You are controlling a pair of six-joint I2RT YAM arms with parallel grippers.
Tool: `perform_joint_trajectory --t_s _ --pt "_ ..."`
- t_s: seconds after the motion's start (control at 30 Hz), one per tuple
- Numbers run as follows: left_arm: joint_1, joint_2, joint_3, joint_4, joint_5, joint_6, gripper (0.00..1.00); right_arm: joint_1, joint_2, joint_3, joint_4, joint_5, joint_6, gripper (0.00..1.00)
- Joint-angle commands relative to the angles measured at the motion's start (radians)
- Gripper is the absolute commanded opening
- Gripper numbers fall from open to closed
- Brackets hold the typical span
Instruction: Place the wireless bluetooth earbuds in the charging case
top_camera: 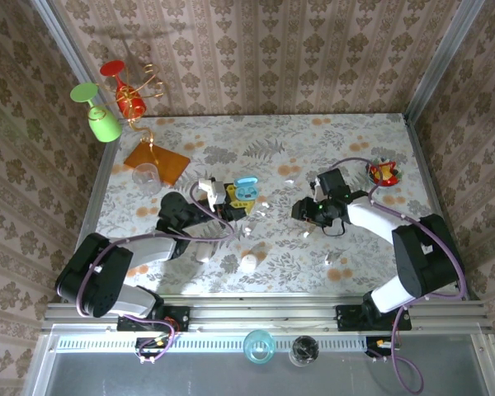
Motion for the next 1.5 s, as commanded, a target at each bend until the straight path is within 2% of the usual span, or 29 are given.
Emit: perform_joint_trajectory --t_s 0.0,0.23,0.5,0.67,1.0,1.47 --pt "0.012 -0.031 -0.015 0.029 0.005 -0.001 0.3 -0.014 0.022 0.076 -0.081 0.092 -0.107 0.53" --pt "0.014 -0.034 -0.016 0.029 0.006 -0.006 0.3 -0.026 0.205 0.247 -0.155 0.134 -0.182 0.56" --pt "0.015 -0.048 -0.021 0.027 0.003 -0.007 0.3 -0.026 0.342 0.34 -0.232 0.046 -0.227 0.58" --pt "0.015 -0.057 -0.027 0.027 0.001 -0.008 0.3 -0.025 0.317 0.277 -0.225 -0.008 -0.219 0.58" --pt "0.016 -0.048 -0.014 0.027 0.018 -0.01 0.3 -0.018 0.233 0.161 -0.215 -0.024 -0.187 0.58" --pt "0.016 -0.036 -0.002 0.027 0.029 -0.016 0.3 0.003 0.133 0.062 -0.128 -0.148 -0.074 0.52"
